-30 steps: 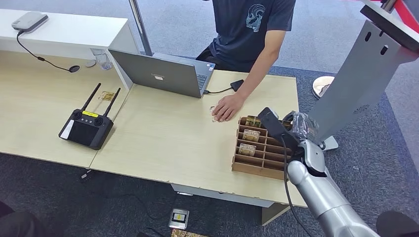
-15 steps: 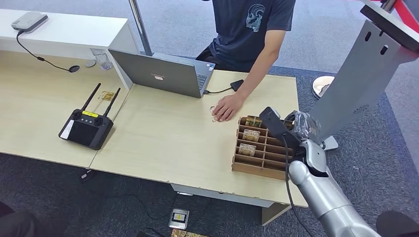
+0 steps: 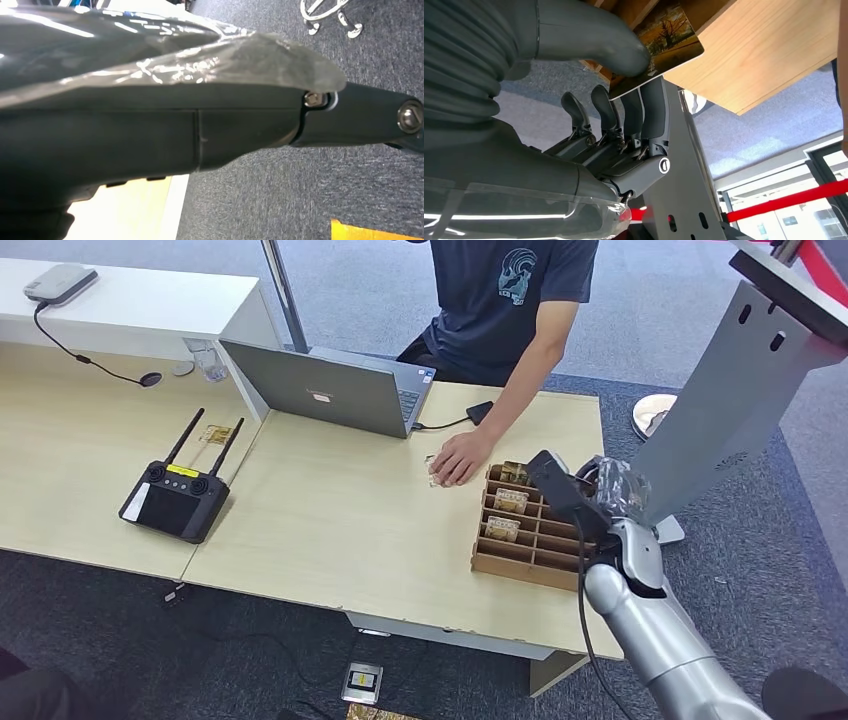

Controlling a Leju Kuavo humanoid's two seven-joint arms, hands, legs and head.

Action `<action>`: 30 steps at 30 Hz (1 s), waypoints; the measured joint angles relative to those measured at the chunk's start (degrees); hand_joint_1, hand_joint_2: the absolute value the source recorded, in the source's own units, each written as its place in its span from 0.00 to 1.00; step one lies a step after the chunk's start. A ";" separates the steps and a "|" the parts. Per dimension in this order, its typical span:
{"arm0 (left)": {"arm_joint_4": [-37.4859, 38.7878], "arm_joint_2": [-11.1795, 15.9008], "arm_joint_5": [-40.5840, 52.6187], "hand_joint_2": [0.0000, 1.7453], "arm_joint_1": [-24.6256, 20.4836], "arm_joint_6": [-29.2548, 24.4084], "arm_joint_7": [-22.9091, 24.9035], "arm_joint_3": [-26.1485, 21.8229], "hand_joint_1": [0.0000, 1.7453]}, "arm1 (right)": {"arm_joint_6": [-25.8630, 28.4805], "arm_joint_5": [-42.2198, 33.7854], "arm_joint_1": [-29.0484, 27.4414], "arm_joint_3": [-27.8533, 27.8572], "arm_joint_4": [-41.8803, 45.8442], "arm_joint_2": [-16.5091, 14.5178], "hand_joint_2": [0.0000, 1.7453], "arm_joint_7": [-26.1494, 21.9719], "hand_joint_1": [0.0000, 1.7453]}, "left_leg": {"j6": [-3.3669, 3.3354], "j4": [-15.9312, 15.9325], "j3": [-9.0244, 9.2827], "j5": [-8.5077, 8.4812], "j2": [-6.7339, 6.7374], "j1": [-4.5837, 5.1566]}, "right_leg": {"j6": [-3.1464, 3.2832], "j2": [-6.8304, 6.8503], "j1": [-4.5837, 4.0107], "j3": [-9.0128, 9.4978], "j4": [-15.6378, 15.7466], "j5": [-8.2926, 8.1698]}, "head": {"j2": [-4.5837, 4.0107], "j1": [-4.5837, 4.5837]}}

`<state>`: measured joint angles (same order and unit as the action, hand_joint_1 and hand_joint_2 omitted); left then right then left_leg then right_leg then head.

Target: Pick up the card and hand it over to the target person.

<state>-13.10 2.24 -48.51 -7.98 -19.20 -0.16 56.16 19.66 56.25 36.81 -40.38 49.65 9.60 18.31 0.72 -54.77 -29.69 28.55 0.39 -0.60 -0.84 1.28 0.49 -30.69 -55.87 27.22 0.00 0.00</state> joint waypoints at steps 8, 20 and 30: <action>-0.01 -0.08 -0.86 0.00 0.81 -0.50 -0.96 -0.86 0.00 | 0.27 1.30 -6.05 2.41 21.37 4.20 1.00 1.06 0.97 | 0.01 -0.03 -0.04 0.02 -0.02 0.01 | -0.01 0.03 0.01 -0.05 -0.04 0.03 | 0.00 0.00; -0.21 -0.21 -0.43 0.00 0.21 -0.36 -0.60 -0.07 0.00 | 2.33 0.59 -14.96 5.35 38.66 5.37 1.00 -1.77 1.00 | 0.01 -0.04 -0.07 0.00 -0.12 0.00 | -0.01 0.13 0.01 -0.04 -0.04 0.04 | 0.00 0.00; -0.31 -0.43 0.19 0.00 -0.58 -0.22 0.03 0.59 0.00 | 3.42 0.76 -16.27 6.43 38.87 5.55 1.00 -2.95 1.00 | 0.01 -0.01 0.00 -0.02 -0.09 0.00 | -0.01 0.12 0.00 0.01 0.01 0.01 | 0.00 0.00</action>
<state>-13.41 1.82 -48.31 -8.56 -19.41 -0.13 56.75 23.08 57.01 20.54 -33.95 88.53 15.15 15.36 0.73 -54.78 -29.69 28.53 0.30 -0.59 -0.85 1.41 0.50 -30.67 -55.86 27.24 0.00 0.00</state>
